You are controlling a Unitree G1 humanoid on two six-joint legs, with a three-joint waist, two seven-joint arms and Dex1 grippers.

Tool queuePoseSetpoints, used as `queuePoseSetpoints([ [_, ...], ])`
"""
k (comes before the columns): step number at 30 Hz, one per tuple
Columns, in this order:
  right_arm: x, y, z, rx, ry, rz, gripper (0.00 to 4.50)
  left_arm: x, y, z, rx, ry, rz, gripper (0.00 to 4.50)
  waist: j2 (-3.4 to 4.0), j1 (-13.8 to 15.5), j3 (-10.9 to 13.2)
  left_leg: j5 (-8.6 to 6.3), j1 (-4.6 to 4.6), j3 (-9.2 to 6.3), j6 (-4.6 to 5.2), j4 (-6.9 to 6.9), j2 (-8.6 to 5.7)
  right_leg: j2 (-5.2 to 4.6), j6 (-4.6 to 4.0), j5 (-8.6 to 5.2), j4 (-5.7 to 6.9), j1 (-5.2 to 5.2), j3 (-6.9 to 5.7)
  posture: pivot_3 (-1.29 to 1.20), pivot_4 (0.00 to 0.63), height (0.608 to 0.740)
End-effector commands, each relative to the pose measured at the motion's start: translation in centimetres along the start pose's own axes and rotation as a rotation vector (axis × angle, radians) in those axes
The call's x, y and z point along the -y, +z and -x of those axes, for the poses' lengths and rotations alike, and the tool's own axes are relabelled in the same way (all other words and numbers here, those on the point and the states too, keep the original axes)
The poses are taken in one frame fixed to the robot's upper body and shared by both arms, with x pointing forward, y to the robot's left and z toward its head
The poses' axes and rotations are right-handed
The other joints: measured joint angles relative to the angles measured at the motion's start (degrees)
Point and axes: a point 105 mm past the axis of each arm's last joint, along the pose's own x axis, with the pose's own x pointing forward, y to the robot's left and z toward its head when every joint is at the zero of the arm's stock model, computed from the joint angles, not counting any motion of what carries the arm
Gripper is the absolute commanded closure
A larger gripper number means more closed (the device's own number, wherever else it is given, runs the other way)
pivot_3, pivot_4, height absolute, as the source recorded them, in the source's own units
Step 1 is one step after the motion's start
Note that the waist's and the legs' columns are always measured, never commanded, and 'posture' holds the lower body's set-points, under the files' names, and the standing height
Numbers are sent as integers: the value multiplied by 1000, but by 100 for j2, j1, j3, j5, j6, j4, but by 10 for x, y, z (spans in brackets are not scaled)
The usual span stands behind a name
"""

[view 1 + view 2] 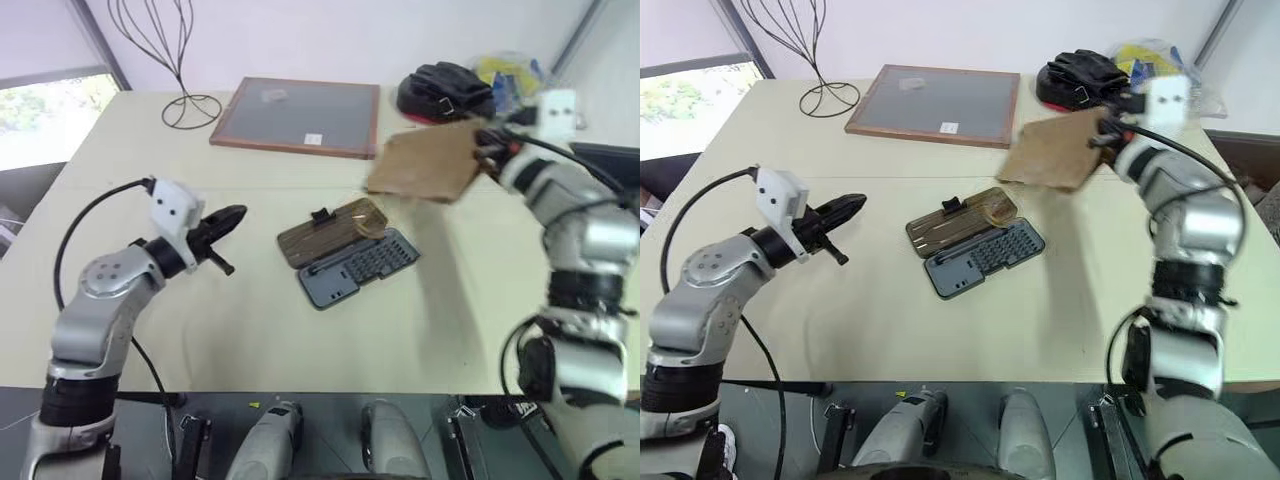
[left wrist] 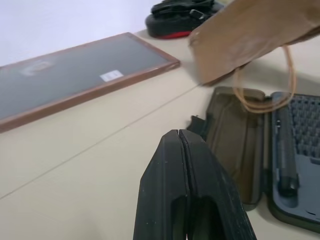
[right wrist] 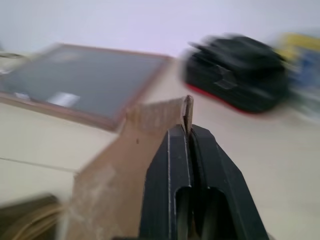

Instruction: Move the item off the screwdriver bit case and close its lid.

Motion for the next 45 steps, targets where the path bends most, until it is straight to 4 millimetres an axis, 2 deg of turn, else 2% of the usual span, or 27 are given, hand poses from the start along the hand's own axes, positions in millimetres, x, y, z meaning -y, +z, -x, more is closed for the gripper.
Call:
queuePoseSetpoints([
  [1, 19, 23, 31, 59, -108, 91, 4434, -1, 14, -10, 49, -38, -48, 4500, 0, 16, 0, 0, 0, 8, 1, 2, 3, 1, 2, 1, 0, 0, 4, 0, 150, 734],
  [6, 40, 28, 49, 63, -222, 137, 4434, -2, 15, -18, 56, -63, -53, 4500, 0, -24, 0, -14, 8, 68, 24, 13, 13, 5, 21, 11, -3, -3, 48, 0, 150, 734],
  [9, 56, 38, 59, 81, -331, 222, 4434, -1, 15, -21, 60, -79, -54, 4500, -1, 15, 0, -17, 8, 80, 29, 19, 15, 8, 30, 17, -8, -5, 62, 0, 150, 734],
  [11, 64, 37, 63, 76, -394, 286, 4434, 0, 15, -22, 60, -85, -54, 4500, -1, 25, 0, -17, 6, 81, 29, 19, 15, 9, 32, 19, -12, -5, 64, 0, 150, 734],
  [15, 78, 17, 69, 24, -555, 344, 4434, 2, 14, -21, 55, -86, -60, 4500, -3, 14, -1, -17, 6, 86, 29, 20, 15, 9, 34, 20, -15, -6, 68, 0, 150, 734],
  [17, 79, 6, 71, -21, -600, 366, 4434, 0, 14, -20, 55, -80, -63, 4500, -3, 4, -1, -17, 7, 91, 29, 20, 17, 10, 33, 22, -14, -8, 73, 0, 150, 734],
  [21, 76, -21, 72, -94, -625, 359, 4434, 0, 15, -19, 56, -73, -65, 4500, -4, 7, -1, -17, 7, 93, 29, 21, 19, 14, 32, 24, -13, -10, 76, 0, 150, 734],
  [25, 85, -53, 82, -219, -682, 351, 4434, 1, 14, -18, 54, -70, -63, 4500, -4, 24, -1, -17, 7, 92, 29, 21, 19, 15, 33, 25, -14, -9, 77, 0, 150, 734],
  [28, 88, -63, 88, -277, -694, 370, 3673, 1, 14, -17, 51, -68, -63, 4500, -4, 27, -1, -17, 6, 93, 29, 21, 18, 14, 33, 25, -14, -10, 78, 0, 150, 734],
  [30, 90, -65, 92, -293, -719, 359, 2668, 1, 13, -17, 49, -67, -62, 4500, -4, 4, -1, -17, 7, 95, 29, 22, 19, 15, 34, 25, -14, -10, 79, 0, 150, 734],
  [32, 95, -57, 97, -254, -773, 357, 1782, 1, 13, -17, 48, -68, -61, 4500, -3, 6, -2, -17, 8, 95, 29, 21, 22, 18, 33, 26, -14, -10, 79, 0, 150, 734],
  [35, 109, -25, 112, -127, -920, 396, 232, 1, 13, -18, 47, -71, -59, 4500, -3, 27, -1, -17, 7, 95, 29, 21, 20, 17, 33, 26, -14, -10, 79, 0, 150, 734],
  [36, 112, -11, 117, -65, -962, 406, 46, 1, 13, -18, 47, -72, -58, 4500, -3, 30, -1, -17, 7, 96, 29, 22, 19, 16, 33, 26, -15, -10, 79, 0, 150, 734],
  [39, 112, 30, 127, 125, -1034, 444, 46, 1, 13, -20, 48, -78, -56, 4500, -3, 22, -2, -17, 7, 96, 29, 22, 19, 16, 35, 27, -15, -10, 79, 0, 150, 734],
  [42, 99, 59, 118, 251, -975, 470, 46, 2, 13, -20, 49, -82, -56, 4500, -3, -10, -2, -17, 8, 101, 29, 21, 21, 17, 35, 27, -14, -11, 80, 0, 150, 734],
  [43, 94, 64, 112, 275, -946, 474, 46, 1, 13, -21, 49, -82, -55, 4500, -3, -10, -2, -17, 9, 104, 29, 21, 23, 17, 35, 27, -14, -11, 81, 0, 150, 734],
  [45, 67, 63, 75, 259, -710, 436, 46, 1, 13, -22, 50, -82, -56, 4500, -4, -30, -2, -17, 10, 104, 29, 21, 26, 20, 34, 28, -15, -10, 81, 0, 150, 734],
])
